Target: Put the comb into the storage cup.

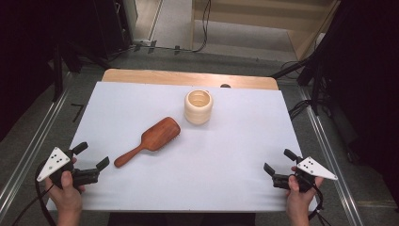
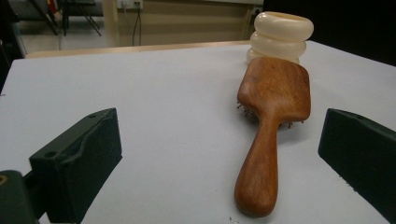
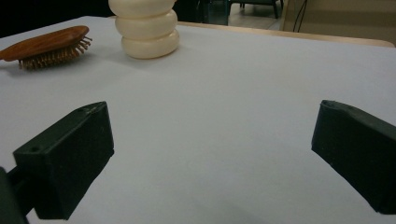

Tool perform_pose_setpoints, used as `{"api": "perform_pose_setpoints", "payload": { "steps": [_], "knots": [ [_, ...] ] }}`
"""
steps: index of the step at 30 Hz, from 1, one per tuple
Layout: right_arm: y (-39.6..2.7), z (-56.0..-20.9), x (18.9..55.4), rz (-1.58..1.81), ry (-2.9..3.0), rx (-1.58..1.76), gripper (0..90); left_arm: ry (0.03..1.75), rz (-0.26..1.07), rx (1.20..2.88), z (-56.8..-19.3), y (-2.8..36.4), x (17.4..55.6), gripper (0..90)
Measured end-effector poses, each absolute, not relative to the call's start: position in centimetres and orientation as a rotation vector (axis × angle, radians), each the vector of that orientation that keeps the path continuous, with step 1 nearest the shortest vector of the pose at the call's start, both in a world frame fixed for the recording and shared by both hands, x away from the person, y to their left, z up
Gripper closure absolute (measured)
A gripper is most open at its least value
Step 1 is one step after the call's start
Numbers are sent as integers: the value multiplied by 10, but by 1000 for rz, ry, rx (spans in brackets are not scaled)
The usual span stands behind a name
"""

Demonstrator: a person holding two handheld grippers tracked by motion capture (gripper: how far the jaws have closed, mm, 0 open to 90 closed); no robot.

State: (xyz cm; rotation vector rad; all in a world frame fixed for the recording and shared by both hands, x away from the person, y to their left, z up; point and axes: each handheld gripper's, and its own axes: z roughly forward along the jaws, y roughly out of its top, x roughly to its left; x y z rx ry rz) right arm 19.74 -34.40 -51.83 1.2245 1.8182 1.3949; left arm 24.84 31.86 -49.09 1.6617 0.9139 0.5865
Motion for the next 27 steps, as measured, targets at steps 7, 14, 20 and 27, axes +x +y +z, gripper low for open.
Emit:
{"api": "perform_pose_setpoints", "payload": {
  "steps": [7,14,20,27],
  "knots": [
    [-344,-518,198,1408,1828,1214,0,885,563,1706,-486,300,253,0],
    [-343,-519,198,1410,1838,1214,0,859,533,1765,-479,285,257,0],
    [-342,-519,199,1402,1845,1211,0,847,489,1842,-471,271,265,0],
    [-341,-519,199,1396,1849,1213,0,833,449,1969,-463,258,279,0]
  ]
}}
